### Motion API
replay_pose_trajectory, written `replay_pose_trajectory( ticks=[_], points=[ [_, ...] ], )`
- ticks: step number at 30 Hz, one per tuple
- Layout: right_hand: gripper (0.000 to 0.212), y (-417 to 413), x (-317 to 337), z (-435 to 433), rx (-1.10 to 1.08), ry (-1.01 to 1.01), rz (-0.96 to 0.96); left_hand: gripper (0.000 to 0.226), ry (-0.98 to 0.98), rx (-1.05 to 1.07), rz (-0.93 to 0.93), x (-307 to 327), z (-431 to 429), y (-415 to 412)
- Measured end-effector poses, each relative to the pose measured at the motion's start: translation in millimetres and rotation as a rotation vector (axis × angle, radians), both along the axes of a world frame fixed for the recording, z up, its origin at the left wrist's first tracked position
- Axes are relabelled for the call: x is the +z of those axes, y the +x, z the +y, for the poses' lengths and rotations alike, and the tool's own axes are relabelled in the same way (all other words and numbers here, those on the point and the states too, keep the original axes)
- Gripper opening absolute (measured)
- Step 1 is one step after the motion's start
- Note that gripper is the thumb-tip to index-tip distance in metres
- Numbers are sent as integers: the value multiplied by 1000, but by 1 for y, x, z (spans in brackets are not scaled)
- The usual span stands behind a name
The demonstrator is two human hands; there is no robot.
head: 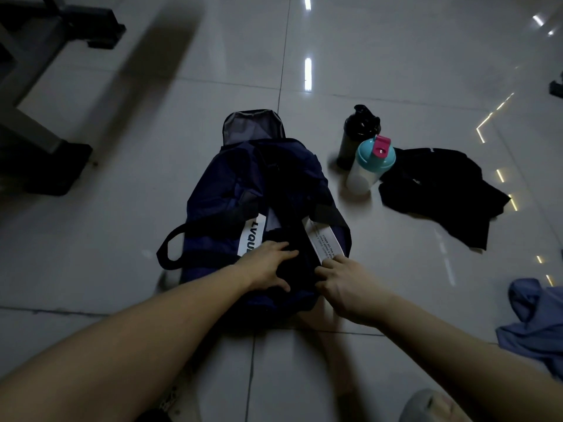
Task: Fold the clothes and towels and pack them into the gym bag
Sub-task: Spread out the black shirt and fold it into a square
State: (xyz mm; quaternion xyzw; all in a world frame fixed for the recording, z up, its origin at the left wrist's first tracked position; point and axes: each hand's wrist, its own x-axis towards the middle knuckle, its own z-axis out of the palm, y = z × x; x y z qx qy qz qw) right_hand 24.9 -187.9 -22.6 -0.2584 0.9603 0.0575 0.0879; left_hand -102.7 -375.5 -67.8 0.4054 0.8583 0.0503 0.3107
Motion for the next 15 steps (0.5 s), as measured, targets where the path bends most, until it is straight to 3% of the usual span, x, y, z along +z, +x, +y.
replay_pose_trajectory(
  ticks=[3,7,10,13,15],
  points=[
    [9,2,5,-1,33,29,-48,97,-113,-108,215,1,-4,3],
    [39,-4,22,-4,-103,-77,-1,112,-198,-124,404,6,-10,-1],
    [35,-21,29,-12,-517,-47,240,115,-212,-107,353,4,-15,-3],
    [62,-38,25,-15,-1059,-52,24,116,-208,-88,301,3,-9,-1],
    [52,-41,10,-13,-1221,-192,-118,115,-218,-88,287,3,-4,-2]
  ],
)
